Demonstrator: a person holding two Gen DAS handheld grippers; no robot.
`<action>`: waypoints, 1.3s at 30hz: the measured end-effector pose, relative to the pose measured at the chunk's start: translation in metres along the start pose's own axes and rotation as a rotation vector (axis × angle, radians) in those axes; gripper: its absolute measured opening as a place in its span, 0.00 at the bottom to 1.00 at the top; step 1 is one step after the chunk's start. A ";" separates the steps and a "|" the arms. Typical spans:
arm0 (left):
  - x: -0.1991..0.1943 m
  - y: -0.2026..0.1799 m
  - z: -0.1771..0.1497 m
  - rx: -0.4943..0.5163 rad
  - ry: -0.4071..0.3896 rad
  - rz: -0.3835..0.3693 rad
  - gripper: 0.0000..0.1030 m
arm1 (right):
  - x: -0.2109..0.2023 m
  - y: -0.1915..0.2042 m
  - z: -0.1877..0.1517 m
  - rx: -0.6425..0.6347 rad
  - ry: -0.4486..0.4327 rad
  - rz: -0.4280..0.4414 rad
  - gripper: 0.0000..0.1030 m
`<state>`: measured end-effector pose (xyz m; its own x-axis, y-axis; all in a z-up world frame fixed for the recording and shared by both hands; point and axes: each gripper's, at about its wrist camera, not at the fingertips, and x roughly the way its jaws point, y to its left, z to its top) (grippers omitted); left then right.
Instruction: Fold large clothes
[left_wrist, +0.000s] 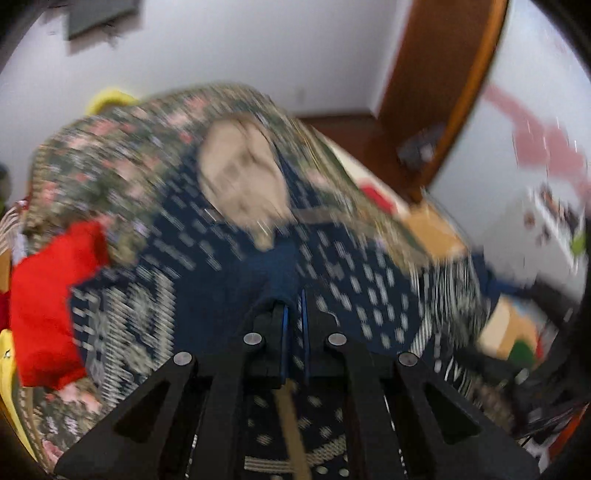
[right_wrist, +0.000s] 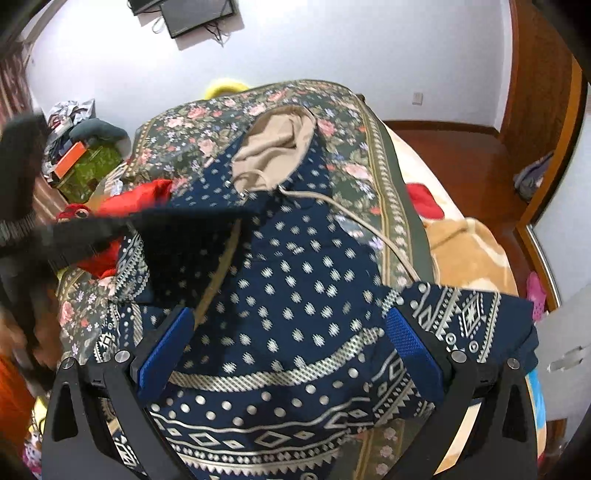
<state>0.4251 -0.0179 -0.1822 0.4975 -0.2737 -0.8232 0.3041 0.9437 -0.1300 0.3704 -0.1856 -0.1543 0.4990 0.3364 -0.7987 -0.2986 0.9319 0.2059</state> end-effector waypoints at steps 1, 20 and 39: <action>0.007 -0.010 -0.008 0.021 0.029 -0.013 0.05 | 0.000 -0.002 -0.002 0.002 0.006 -0.004 1.00; -0.052 0.078 -0.116 -0.057 0.085 0.158 0.58 | 0.021 0.052 -0.003 -0.189 0.093 -0.036 1.00; -0.005 0.203 -0.169 -0.197 0.200 0.291 0.58 | 0.131 0.138 -0.008 -0.493 0.254 -0.100 0.88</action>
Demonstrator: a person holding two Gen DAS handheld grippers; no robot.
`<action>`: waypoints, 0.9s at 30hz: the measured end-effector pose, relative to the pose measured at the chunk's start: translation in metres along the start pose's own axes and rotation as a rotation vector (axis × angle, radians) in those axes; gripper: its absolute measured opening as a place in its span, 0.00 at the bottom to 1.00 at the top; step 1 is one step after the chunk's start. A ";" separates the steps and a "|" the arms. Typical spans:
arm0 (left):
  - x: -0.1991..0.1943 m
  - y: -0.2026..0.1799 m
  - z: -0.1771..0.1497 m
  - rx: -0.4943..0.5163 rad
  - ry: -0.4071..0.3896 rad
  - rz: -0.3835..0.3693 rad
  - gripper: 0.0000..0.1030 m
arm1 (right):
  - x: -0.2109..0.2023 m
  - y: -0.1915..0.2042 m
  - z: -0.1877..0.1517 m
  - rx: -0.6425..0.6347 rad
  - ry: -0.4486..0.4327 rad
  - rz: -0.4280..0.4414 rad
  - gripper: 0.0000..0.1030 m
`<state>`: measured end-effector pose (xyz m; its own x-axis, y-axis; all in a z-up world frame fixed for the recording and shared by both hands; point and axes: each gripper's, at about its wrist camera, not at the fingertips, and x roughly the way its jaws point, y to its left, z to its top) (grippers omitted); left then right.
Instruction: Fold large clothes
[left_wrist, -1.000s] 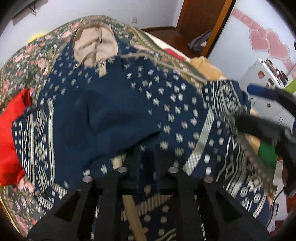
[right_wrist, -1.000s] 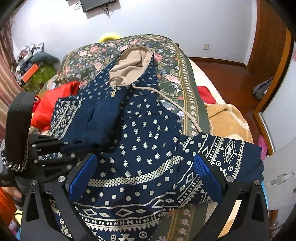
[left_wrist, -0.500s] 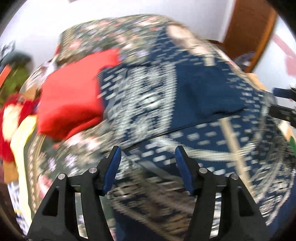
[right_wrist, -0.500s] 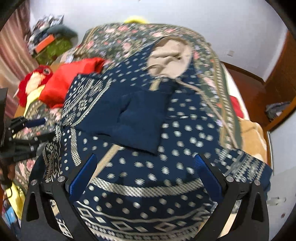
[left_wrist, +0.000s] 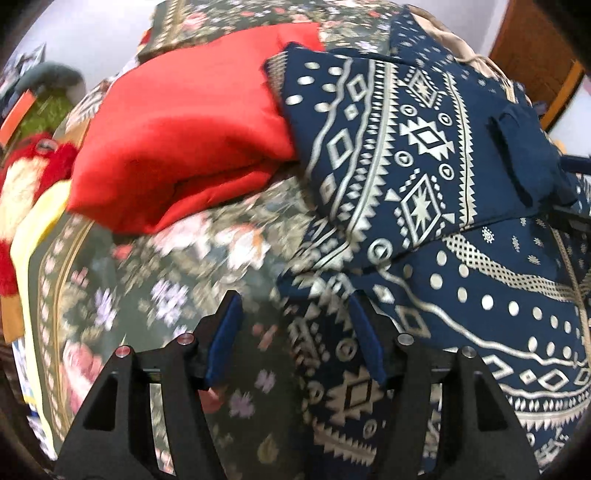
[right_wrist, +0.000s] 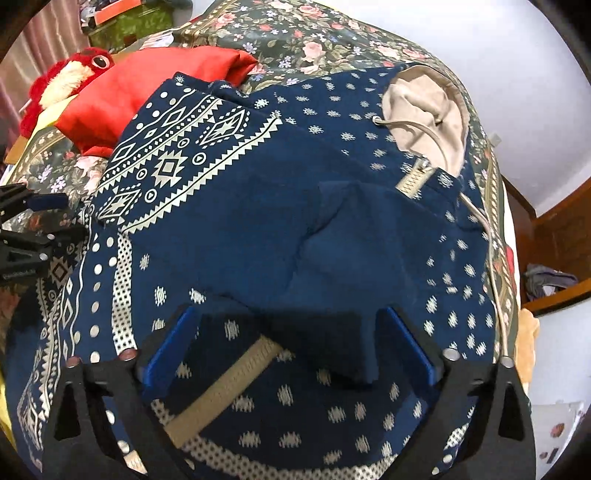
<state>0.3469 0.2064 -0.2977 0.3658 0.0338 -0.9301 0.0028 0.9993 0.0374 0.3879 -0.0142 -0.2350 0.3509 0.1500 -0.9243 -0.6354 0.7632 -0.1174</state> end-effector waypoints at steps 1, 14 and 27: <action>0.003 -0.004 0.003 0.017 -0.005 0.007 0.58 | 0.002 -0.001 0.001 0.000 0.000 0.006 0.84; 0.001 -0.010 0.029 -0.033 -0.130 0.080 0.42 | 0.012 0.009 0.009 -0.028 -0.026 0.079 0.23; -0.028 0.004 0.024 -0.171 -0.169 0.038 0.13 | -0.080 -0.069 -0.003 0.352 -0.333 0.147 0.11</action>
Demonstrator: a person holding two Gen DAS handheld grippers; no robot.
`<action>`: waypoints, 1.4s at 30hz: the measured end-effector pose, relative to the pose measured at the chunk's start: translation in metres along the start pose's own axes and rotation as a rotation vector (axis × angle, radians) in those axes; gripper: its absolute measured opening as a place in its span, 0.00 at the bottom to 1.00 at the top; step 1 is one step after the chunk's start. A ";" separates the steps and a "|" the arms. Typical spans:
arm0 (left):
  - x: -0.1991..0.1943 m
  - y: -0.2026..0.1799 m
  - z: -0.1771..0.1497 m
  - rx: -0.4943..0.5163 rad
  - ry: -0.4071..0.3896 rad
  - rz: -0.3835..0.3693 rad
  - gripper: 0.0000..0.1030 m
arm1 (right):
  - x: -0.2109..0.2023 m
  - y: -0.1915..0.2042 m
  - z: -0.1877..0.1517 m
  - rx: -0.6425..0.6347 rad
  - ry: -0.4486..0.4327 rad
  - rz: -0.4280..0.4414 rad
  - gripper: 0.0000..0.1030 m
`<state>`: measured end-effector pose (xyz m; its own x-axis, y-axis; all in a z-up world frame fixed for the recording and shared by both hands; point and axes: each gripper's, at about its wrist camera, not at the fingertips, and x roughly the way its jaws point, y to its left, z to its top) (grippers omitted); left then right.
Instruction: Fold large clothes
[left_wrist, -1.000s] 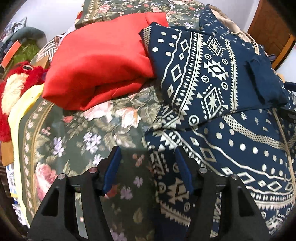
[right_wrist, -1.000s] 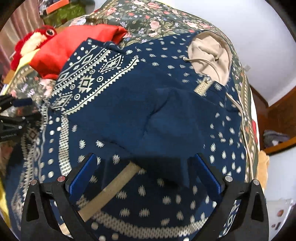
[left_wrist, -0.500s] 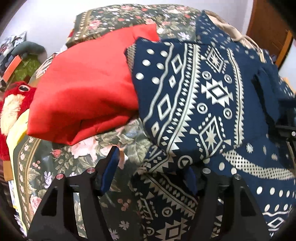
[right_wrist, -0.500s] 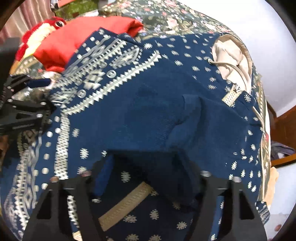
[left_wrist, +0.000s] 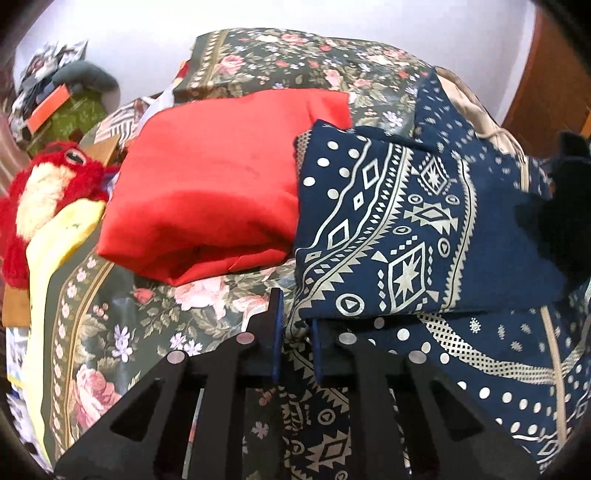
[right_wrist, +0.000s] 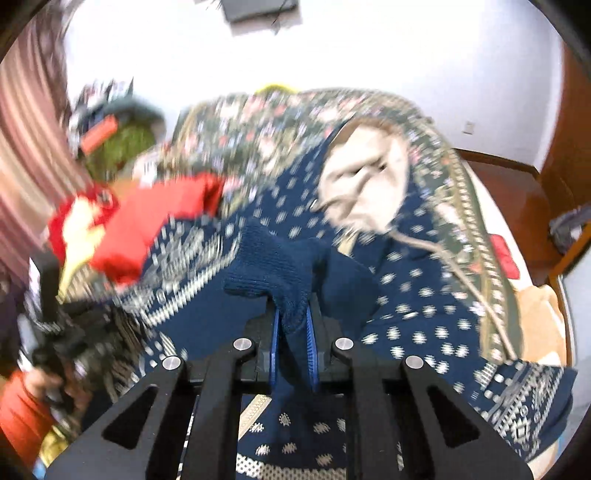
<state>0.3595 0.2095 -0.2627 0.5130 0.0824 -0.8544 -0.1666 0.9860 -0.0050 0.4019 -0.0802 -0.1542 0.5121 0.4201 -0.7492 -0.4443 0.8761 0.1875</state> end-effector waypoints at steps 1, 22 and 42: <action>-0.002 0.001 -0.001 -0.014 0.003 -0.005 0.13 | -0.014 -0.007 0.001 0.031 -0.032 0.004 0.11; 0.021 -0.001 -0.014 -0.095 0.118 0.084 0.20 | -0.022 -0.126 -0.089 0.437 0.163 -0.022 0.14; -0.105 -0.049 -0.006 0.028 -0.043 0.049 0.55 | -0.122 -0.130 -0.071 0.315 -0.020 -0.010 0.75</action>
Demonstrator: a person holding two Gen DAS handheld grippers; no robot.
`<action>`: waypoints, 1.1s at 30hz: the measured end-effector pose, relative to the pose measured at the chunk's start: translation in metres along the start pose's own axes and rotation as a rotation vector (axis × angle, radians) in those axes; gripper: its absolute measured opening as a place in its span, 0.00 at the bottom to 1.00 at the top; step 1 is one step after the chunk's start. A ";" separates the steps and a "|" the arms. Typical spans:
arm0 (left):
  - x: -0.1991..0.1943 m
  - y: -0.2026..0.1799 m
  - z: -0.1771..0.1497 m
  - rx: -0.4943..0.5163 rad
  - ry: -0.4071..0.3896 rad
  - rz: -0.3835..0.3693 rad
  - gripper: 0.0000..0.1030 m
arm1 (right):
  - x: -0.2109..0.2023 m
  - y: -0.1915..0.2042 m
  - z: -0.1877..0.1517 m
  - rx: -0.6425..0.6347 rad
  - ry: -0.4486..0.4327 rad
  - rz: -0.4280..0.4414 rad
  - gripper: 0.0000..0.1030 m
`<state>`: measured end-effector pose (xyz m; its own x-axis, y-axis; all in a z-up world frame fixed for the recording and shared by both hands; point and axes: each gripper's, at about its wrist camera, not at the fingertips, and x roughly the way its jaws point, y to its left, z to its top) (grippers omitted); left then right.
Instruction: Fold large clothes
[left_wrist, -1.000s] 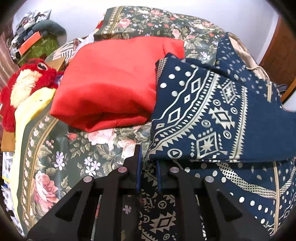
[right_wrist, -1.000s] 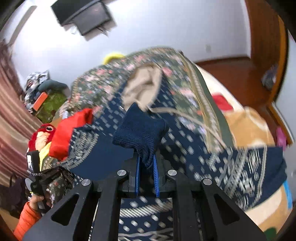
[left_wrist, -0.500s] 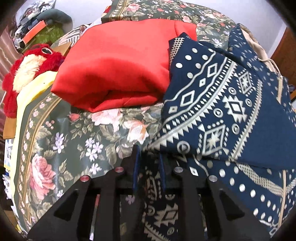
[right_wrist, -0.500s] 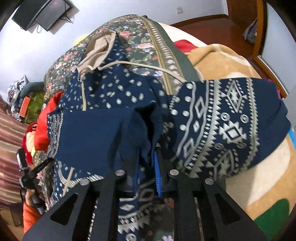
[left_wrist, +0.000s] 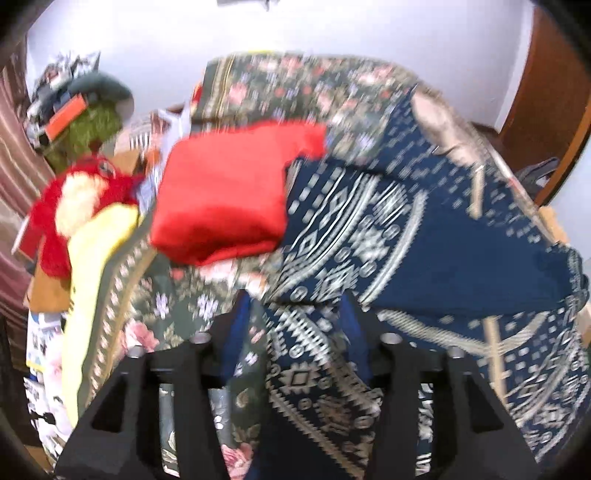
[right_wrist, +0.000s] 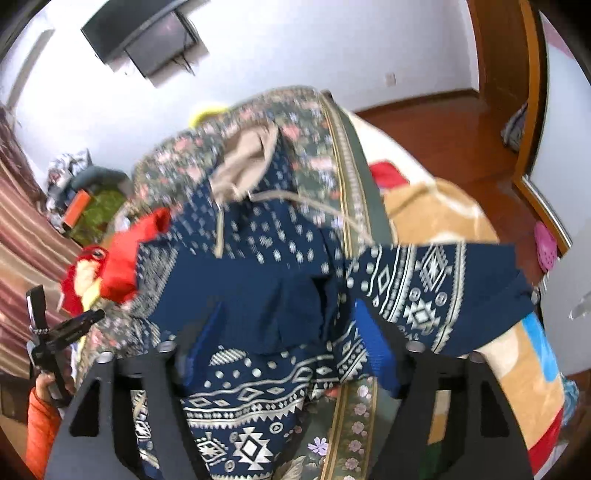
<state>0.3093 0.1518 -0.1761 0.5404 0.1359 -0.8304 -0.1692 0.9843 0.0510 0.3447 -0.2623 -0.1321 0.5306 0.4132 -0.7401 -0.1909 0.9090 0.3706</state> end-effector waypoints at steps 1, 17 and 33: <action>-0.008 -0.008 0.005 0.009 -0.022 -0.016 0.60 | -0.007 -0.001 0.003 0.001 -0.024 -0.003 0.80; -0.015 -0.156 0.026 0.161 -0.055 -0.212 0.88 | 0.002 -0.138 -0.023 0.364 0.067 -0.032 0.91; 0.048 -0.152 0.008 0.087 0.108 -0.189 0.88 | 0.058 -0.212 -0.025 0.617 0.037 -0.089 0.93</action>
<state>0.3677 0.0098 -0.2195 0.4636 -0.0597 -0.8840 0.0007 0.9977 -0.0670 0.3949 -0.4296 -0.2674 0.4918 0.3485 -0.7980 0.3712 0.7451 0.5542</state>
